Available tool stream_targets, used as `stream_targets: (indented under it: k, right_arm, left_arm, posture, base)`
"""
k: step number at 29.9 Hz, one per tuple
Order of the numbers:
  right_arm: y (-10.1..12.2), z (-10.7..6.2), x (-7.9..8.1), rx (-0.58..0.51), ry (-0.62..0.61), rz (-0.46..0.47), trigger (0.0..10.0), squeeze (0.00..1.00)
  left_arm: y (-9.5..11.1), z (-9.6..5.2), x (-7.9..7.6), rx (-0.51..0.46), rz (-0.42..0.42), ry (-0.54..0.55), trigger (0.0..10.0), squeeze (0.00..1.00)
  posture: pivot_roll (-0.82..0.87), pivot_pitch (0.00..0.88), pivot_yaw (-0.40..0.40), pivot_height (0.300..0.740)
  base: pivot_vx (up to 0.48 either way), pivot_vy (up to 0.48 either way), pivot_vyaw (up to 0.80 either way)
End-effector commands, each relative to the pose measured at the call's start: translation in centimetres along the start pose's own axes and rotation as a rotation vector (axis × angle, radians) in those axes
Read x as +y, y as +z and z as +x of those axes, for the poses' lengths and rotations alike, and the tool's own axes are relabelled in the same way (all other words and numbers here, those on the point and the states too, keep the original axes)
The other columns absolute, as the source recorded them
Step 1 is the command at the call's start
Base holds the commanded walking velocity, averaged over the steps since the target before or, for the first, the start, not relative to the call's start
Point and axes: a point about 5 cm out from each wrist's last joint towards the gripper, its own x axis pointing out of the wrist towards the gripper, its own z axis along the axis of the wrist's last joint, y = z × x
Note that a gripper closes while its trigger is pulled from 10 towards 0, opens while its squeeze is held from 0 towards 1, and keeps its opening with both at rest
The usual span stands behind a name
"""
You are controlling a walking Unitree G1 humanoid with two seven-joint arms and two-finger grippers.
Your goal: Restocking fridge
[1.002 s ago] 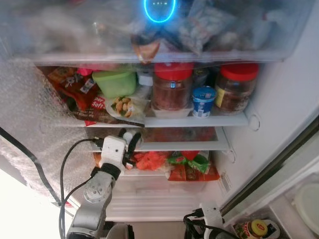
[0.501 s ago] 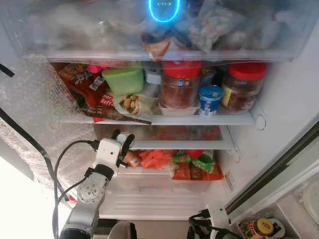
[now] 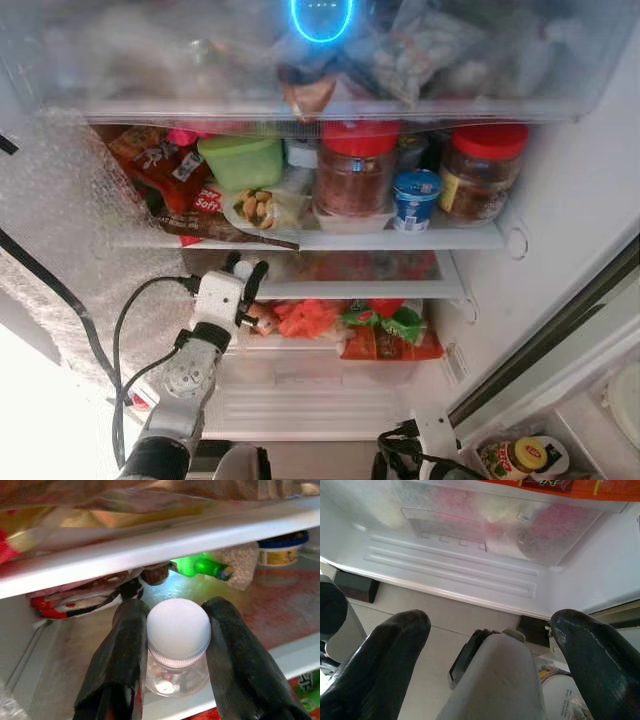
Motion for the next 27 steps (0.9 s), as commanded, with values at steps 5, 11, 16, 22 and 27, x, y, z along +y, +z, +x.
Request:
stream_targets:
  k: [5, 11, 16, 22, 27]
  right_arm:
    - [-1.4, -0.6, -0.7, 0.040, -0.033, 0.025, 10.0, 0.00]
    - [-1.4, -0.6, -0.6, 0.042, -0.030, 0.023, 10.0, 0.00]
    - [-1.5, -0.6, -0.5, 0.048, -0.026, 0.020, 10.0, 0.00]
    - [-1.5, -0.6, -0.3, 0.050, -0.024, 0.018, 10.0, 0.00]
    - [-1.5, -0.5, -0.3, 0.051, -0.027, 0.018, 10.0, 0.00]
  left_arm:
    - [-1.8, -1.0, 1.1, 0.059, -0.072, 0.102, 10.0, 0.00]
    - [-3.2, -2.3, 1.5, 0.123, -0.141, 0.161, 10.0, 0.00]
    - [-4.1, -3.4, 1.5, 0.161, -0.156, 0.189, 10.0, 0.00]
    - [-4.8, -4.2, 1.2, 0.207, -0.176, 0.187, 10.0, 0.00]
    - [-4.7, -3.9, 1.3, 0.213, -0.182, 0.196, 10.0, 0.00]
  posture:
    - [-0.02, 0.094, -0.061, 0.648]
    - [-0.02, 0.098, -0.059, 0.648]
    - [-0.01, 0.097, -0.058, 0.648]
    - [-0.01, 0.095, -0.053, 0.648]
    - [0.00, 0.090, -0.050, 0.648]
  base:
    - [0.000, 0.000, 0.00]
    - [0.000, 0.000, 0.00]
    - [0.000, 0.000, 0.00]
    - [0.000, 0.000, 0.00]
    - [0.000, 0.000, 0.00]
